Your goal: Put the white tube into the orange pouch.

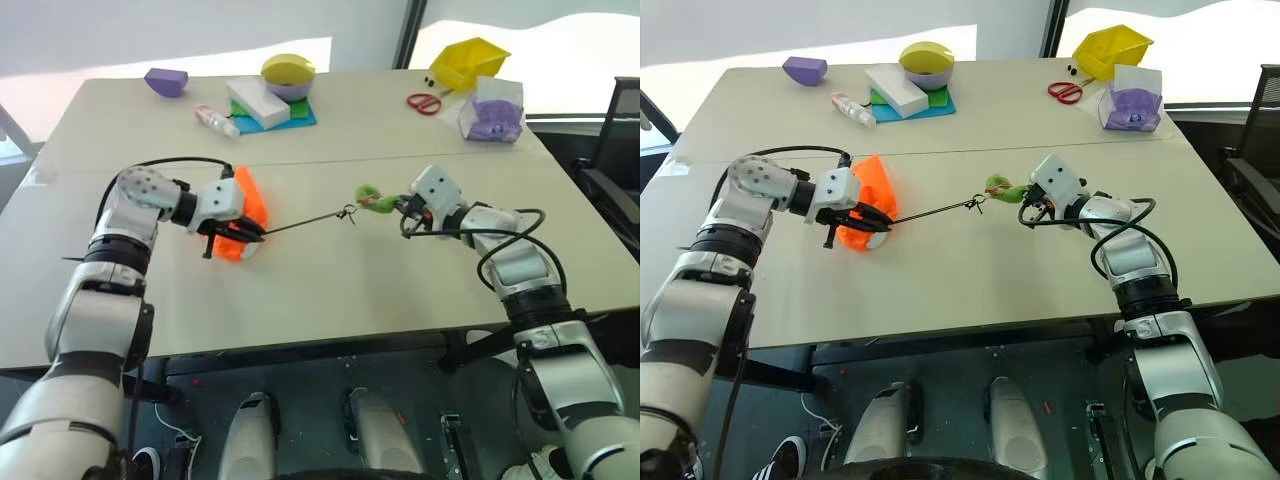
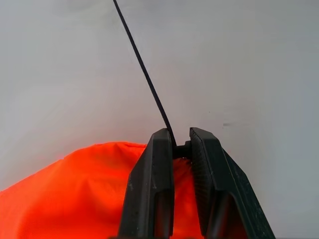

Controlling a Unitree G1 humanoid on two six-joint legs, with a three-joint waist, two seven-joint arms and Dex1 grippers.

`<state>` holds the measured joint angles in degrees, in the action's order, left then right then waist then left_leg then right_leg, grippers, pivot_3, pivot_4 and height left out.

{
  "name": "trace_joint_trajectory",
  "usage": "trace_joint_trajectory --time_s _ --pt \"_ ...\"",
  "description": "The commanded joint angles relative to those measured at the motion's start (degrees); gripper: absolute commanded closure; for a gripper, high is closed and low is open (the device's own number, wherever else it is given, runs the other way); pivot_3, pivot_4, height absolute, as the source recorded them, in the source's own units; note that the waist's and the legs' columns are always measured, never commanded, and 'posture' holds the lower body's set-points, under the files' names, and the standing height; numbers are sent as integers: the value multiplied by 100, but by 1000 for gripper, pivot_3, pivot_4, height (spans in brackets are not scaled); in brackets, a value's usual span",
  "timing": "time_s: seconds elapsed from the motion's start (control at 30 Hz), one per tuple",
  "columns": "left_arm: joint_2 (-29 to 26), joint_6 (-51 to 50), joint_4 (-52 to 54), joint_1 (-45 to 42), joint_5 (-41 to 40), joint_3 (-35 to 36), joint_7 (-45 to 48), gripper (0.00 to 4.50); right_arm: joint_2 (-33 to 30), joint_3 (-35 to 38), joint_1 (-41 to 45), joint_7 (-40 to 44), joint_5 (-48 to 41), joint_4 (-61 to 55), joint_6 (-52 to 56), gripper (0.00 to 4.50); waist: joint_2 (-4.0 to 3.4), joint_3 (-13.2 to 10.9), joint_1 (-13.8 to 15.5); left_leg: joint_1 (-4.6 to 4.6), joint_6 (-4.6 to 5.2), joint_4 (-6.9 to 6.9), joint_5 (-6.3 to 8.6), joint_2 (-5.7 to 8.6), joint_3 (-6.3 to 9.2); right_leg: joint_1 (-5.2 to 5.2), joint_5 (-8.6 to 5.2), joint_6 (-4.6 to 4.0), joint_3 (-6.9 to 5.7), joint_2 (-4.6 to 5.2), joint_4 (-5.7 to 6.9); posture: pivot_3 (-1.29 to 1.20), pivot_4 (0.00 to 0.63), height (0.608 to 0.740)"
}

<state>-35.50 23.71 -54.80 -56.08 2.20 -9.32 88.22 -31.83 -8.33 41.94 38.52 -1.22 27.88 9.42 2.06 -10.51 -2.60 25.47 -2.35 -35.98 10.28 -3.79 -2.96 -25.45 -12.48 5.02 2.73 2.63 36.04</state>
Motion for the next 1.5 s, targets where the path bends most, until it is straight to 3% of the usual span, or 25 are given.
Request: trace_joint_trajectory --time_s 0.03,0.37,0.63,0.67,0.77,0.9,0.97,1.0,1.23,1.5 --pt "-331 -260 397 329 -134 141 12 4447 -217 340 196 -315 156 256 -113 4500 0 0 5 0 0 0 0 0 0 0 0 0 0 0 1 0 150 740" --pt "-555 -1327 1722 994 -753 186 75 4447 -335 177 371 -557 480 905 -229 4500 -1 -1 4 -2 0 -8 0 0 0 2 0 0 1 0 5 0 150 740" --pt "-224 -1689 2284 1449 -852 124 -296 4447 172 129 -218 13 117 -141 173 4500 -3 -1 -16 -11 1 -4 0 -2 1 4 -1 2 3 -4 14 0 150 740" --pt "-154 -1691 2341 1482 -864 153 -385 3947 213 160 -275 47 79 -269 281 4500 -4 -1 -11 -11 1 -6 -1 -3 2 3 -1 2 3 -6 16 0 150 740" --pt "-88 -1944 2608 1589 -921 171 -447 2498 313 299 -377 169 -144 -606 630 3627 -4 -2 11 -7 1 -12 -1 -3 2 2 -1 2 3 -5 18 0 150 740" --pt "-81 -2044 2752 1626 -918 225 -599 446 327 269 -430 199 -144 -790 770 1547 -4 -2 17 -8 0 -18 0 0 1 8 -1 1 3 0 15 0 150 740" --pt "-66 -1962 2685 1566 -905 269 -721 426 337 242 -438 187 -112 -839 794 409 -4 -2 14 -8 0 -19 0 0 1 8 0 1 3 0 14 0 150 740" --pt "-40 -2012 2681 1534 -980 326 -765 426 351 246 -459 242 -167 -912 838 62 -4 -2 14 -8 0 -18 0 0 1 7 0 1 3 0 14 0 150 740" --pt "-338 -3517 3378 1577 -2078 1128 -845 426 92 453 -1254 1108 -987 -2457 1125 62 -4 -2 4 -5 0 -6 0 -2 3 4 -7 11 2 -4 14 0 150 740" --pt "-899 -4230 3865 2069 -2441 1625 -1159 426 -258 788 -1953 1667 -1917 -3629 1753 62 -4 -2 7 -14 -1 -12 1 -2 2 8 -3 4 2 1 14 0 150 740"
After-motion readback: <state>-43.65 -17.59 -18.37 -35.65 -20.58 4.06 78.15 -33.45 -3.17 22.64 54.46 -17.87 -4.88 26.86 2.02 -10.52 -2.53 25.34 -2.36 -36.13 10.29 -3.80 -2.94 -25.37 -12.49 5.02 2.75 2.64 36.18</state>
